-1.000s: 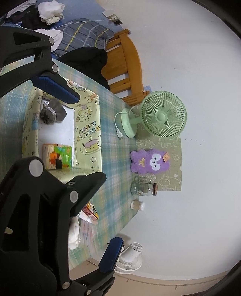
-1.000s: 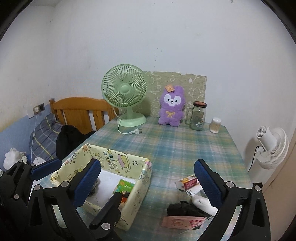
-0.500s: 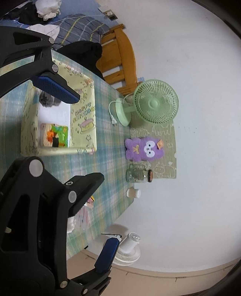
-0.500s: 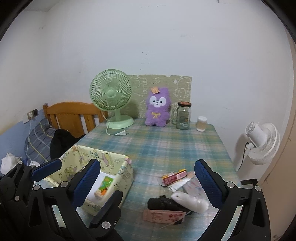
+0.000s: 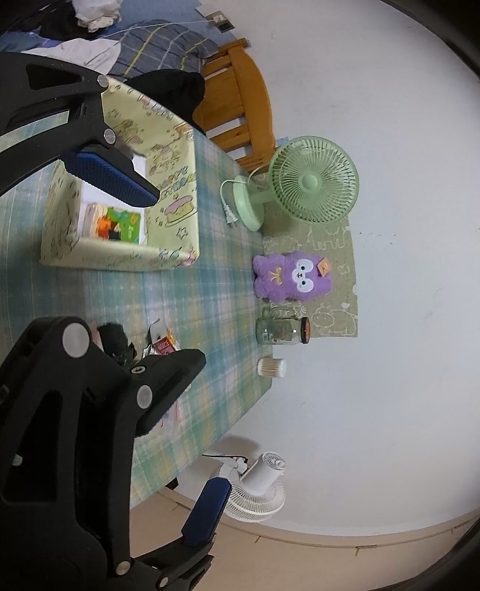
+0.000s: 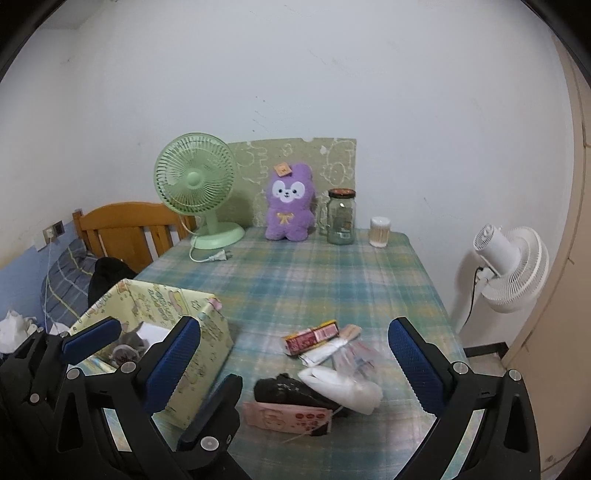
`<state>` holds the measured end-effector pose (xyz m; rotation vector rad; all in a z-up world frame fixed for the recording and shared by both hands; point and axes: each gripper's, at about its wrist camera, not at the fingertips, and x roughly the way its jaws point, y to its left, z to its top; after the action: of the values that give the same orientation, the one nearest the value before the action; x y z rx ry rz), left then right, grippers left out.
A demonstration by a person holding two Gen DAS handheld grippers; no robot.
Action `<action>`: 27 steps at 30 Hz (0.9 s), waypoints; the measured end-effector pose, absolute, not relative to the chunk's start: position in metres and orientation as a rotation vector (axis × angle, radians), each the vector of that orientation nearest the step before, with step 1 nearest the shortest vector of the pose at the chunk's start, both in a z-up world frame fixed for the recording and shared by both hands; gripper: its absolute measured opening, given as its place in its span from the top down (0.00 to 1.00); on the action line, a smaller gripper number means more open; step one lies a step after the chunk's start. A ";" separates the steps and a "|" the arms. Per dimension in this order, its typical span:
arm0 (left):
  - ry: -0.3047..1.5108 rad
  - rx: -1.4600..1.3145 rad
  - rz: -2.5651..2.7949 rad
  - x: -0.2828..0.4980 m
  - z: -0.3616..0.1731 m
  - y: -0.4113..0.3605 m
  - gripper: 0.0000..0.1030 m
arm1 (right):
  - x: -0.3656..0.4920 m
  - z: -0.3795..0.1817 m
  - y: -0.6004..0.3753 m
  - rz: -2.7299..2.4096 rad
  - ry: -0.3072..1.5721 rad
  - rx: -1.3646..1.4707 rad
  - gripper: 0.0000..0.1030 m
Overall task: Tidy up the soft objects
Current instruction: 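Move both tools back toward the remaining items on the table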
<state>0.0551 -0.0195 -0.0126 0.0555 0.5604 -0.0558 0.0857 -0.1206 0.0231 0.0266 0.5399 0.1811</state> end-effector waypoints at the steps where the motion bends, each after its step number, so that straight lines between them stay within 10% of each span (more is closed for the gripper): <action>1: 0.557 0.048 -0.051 0.055 -0.014 -0.022 0.02 | 0.086 0.021 -0.123 0.183 0.542 0.033 0.00; 27: 0.706 0.049 -0.094 0.088 -0.079 -0.071 0.04 | 0.106 -0.048 -0.174 0.154 0.661 0.088 0.00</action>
<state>0.0879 -0.0708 -0.0791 0.0492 0.7063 -0.0941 0.1056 -0.1737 -0.0484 0.0879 0.6615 0.1542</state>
